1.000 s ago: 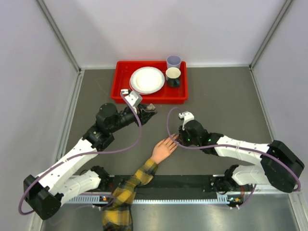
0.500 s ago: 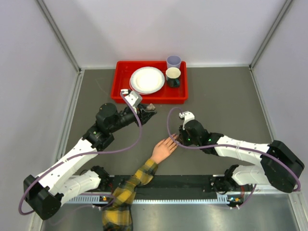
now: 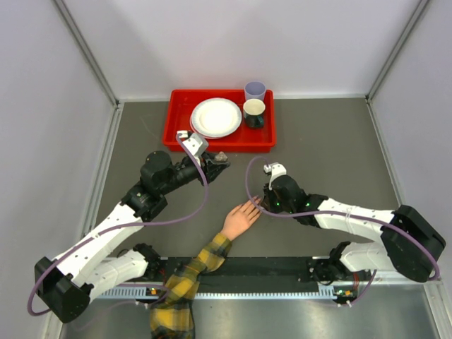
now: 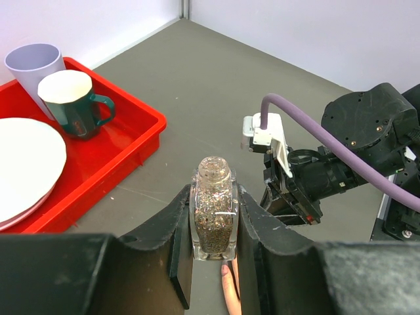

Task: Paint the nails

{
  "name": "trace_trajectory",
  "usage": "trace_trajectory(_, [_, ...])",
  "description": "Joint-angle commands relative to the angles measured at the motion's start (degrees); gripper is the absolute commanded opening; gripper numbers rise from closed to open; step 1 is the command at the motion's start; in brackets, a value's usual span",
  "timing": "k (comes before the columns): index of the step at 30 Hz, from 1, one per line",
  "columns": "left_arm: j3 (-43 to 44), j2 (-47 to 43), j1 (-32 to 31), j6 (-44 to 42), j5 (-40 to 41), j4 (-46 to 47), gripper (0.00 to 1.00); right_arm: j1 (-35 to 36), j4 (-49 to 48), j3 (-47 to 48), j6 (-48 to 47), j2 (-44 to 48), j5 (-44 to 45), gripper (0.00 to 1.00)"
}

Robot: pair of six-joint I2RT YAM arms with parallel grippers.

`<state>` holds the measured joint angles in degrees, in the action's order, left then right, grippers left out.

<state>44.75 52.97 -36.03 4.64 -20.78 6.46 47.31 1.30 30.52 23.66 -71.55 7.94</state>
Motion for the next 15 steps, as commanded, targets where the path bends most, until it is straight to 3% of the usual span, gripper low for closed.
trace_trajectory(1, [0.0,-1.3,0.3,0.7,-1.1,3.6,0.00,-0.8,-1.6,2.4,-0.2,-0.3,0.9,0.00])
trace_trajectory(15, [0.4,-0.9,0.6,0.8,-1.5,3.6,0.00,-1.3,-1.5,3.0,-0.8,-0.6,0.8,0.00])
